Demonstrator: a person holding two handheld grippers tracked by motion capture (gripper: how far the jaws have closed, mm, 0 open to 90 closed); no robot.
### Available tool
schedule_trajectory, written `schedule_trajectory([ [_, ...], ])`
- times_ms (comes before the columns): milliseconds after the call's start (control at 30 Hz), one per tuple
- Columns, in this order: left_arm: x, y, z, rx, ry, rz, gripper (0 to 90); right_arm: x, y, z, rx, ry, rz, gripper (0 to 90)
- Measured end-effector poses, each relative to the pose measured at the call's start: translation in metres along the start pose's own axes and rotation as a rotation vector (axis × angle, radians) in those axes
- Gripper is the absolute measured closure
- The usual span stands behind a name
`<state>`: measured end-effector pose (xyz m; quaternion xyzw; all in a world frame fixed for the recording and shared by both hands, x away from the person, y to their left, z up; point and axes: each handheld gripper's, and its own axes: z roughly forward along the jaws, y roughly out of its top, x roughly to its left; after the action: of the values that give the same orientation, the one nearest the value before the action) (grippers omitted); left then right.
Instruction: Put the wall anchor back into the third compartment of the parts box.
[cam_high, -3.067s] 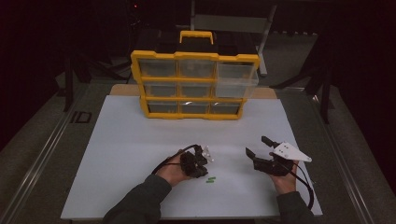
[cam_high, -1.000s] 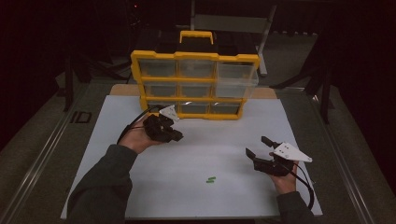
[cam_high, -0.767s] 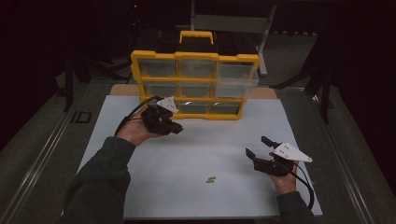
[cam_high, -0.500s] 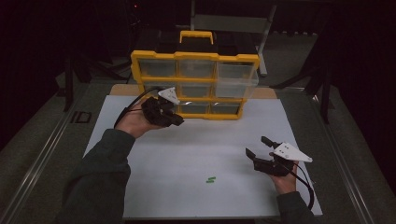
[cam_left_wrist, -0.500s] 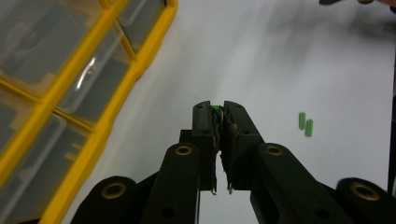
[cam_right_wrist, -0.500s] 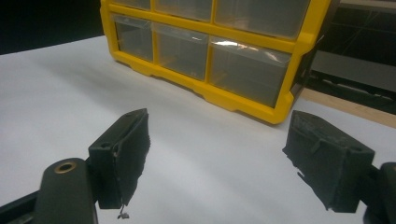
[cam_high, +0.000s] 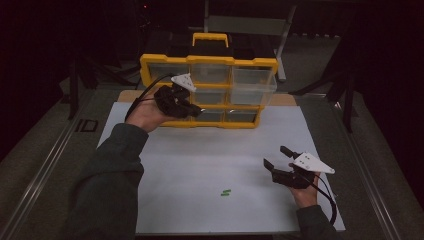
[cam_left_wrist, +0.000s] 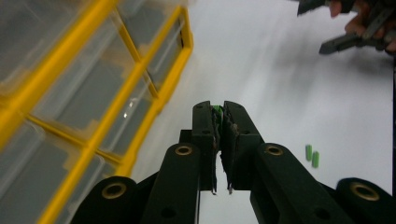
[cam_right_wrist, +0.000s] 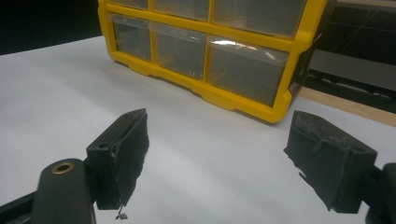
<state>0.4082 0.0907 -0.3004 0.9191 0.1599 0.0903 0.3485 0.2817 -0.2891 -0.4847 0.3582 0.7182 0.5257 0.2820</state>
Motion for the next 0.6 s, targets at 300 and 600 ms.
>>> schedule_trajectory([
  [300,0.010,0.020,-0.012,-0.019,0.026,-0.003,84.6,0.000,0.000,0.000,-0.001,0.010,0.002,19.8],
  [600,0.022,0.036,-0.023,-0.036,0.047,-0.014,84.6,0.000,0.000,0.000,0.000,0.013,0.007,19.8],
])
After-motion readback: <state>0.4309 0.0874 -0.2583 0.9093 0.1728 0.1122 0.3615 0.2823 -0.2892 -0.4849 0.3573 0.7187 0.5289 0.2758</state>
